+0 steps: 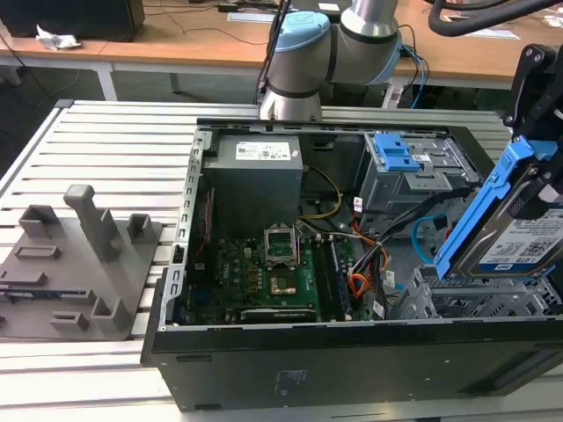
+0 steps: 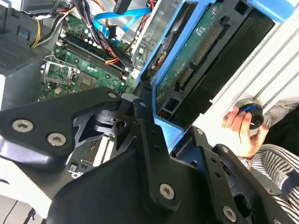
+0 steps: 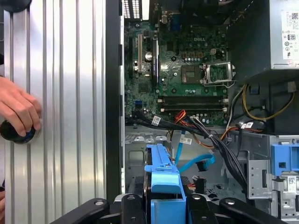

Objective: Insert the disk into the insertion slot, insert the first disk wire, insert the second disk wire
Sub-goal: 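Insert the disk into the insertion slot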

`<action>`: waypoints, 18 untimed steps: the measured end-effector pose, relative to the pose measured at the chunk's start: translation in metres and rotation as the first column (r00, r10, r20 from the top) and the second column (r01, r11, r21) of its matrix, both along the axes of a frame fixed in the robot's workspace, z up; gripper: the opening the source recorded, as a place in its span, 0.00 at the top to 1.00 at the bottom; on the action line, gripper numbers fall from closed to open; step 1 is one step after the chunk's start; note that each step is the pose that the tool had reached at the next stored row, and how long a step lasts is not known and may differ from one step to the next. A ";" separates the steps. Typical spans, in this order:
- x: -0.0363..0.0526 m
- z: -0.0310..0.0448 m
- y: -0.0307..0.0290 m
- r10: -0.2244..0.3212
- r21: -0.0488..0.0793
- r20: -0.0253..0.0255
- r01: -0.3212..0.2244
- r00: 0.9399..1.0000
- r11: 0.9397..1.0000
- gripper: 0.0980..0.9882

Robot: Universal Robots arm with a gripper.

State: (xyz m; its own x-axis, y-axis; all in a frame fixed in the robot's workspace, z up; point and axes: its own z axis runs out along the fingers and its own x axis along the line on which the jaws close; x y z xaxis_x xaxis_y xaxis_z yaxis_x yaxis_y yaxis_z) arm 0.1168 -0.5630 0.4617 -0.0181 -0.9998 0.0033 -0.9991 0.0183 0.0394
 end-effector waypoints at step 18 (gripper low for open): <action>0.0038 -0.0220 0.0121 0.001 -0.001 0.000 -0.001 1.000 1.000 0.70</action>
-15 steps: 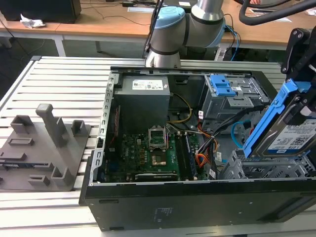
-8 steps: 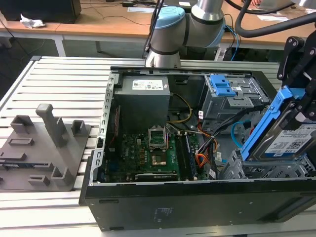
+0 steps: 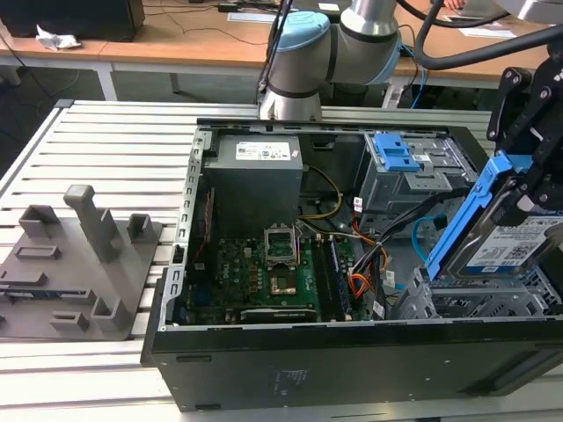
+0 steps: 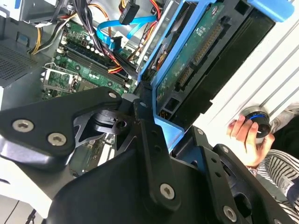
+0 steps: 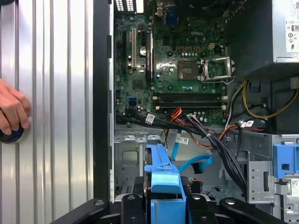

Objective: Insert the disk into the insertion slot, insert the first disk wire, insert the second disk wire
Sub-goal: 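Insert the disk into the insertion slot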

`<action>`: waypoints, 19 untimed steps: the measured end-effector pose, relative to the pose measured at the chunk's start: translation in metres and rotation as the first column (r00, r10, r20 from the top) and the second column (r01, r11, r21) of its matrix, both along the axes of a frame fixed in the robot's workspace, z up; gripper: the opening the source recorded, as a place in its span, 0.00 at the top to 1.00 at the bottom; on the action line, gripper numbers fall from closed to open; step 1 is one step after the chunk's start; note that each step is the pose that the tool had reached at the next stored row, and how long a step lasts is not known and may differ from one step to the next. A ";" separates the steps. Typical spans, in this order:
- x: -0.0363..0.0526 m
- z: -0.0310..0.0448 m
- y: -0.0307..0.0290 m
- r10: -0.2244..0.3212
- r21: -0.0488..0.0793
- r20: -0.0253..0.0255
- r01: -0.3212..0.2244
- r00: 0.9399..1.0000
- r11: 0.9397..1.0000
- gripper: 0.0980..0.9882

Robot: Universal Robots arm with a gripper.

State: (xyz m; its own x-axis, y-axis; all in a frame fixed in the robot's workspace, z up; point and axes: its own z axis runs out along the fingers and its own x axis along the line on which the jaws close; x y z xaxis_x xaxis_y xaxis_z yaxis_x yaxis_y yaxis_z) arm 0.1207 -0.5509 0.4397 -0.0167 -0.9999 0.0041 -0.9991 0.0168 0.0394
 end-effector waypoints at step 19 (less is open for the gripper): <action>-0.0017 -0.0237 0.0000 0.000 0.000 0.000 0.000 1.000 1.000 0.70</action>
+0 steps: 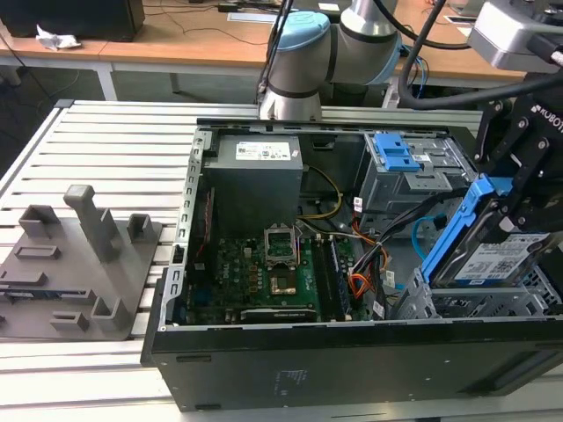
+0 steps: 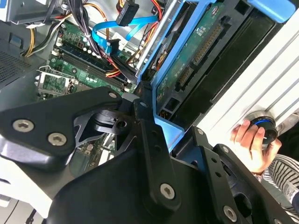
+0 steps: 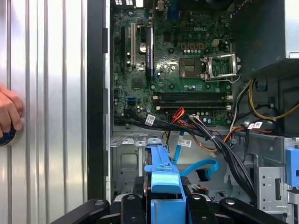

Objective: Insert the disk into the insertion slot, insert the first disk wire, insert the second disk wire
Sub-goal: 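Insert the disk into the insertion slot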

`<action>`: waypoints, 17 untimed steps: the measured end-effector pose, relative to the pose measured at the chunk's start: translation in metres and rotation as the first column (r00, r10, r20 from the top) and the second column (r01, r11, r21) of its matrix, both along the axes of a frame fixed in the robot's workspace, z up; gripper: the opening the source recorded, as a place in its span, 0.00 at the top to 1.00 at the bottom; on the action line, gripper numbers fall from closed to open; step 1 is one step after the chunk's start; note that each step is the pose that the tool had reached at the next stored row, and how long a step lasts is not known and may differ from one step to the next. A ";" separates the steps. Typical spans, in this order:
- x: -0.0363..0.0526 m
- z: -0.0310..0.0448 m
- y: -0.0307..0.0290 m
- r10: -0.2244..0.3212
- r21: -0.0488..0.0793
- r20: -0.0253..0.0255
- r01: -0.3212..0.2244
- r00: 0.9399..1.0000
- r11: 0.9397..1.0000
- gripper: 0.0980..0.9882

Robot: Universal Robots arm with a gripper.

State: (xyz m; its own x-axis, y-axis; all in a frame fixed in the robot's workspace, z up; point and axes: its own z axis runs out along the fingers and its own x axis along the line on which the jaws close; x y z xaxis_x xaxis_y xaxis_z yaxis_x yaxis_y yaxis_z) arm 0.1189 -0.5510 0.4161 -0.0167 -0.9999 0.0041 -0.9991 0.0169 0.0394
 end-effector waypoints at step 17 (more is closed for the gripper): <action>0.0000 -0.0188 0.0000 0.000 0.000 0.000 0.000 1.000 1.000 0.70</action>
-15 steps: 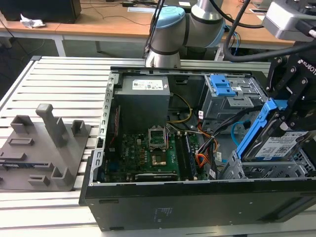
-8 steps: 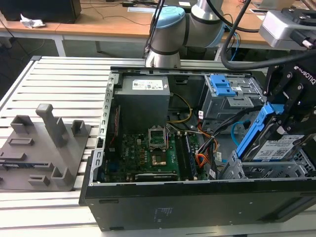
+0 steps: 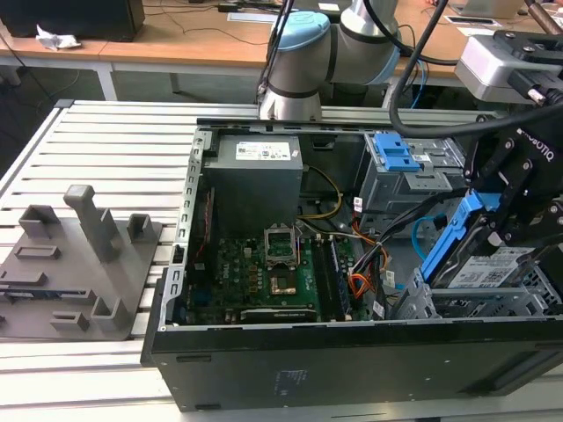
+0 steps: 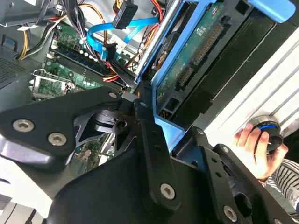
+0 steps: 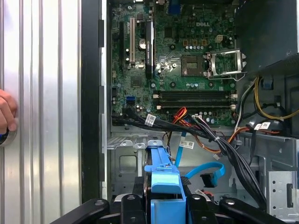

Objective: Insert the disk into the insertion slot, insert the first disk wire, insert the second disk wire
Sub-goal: 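Insert the disk into the insertion slot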

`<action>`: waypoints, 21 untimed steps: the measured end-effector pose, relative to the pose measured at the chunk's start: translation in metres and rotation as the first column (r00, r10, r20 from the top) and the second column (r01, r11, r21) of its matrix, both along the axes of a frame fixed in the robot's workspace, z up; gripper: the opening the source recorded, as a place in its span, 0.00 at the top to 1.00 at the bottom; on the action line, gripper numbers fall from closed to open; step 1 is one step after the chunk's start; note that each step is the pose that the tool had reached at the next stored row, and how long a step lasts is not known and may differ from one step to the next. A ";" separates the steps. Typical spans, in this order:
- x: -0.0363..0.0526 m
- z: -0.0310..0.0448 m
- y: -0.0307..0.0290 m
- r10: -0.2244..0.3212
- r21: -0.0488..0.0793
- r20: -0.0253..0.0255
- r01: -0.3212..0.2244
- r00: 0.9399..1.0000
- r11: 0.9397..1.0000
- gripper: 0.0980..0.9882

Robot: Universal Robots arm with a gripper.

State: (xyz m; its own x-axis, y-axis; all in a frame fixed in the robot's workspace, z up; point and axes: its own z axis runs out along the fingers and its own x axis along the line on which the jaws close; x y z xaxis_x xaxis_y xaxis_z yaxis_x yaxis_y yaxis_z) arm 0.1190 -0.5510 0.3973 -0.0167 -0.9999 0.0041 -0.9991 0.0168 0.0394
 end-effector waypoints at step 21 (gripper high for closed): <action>0.0002 -0.0004 0.0000 0.000 0.000 0.000 0.000 1.000 1.000 0.99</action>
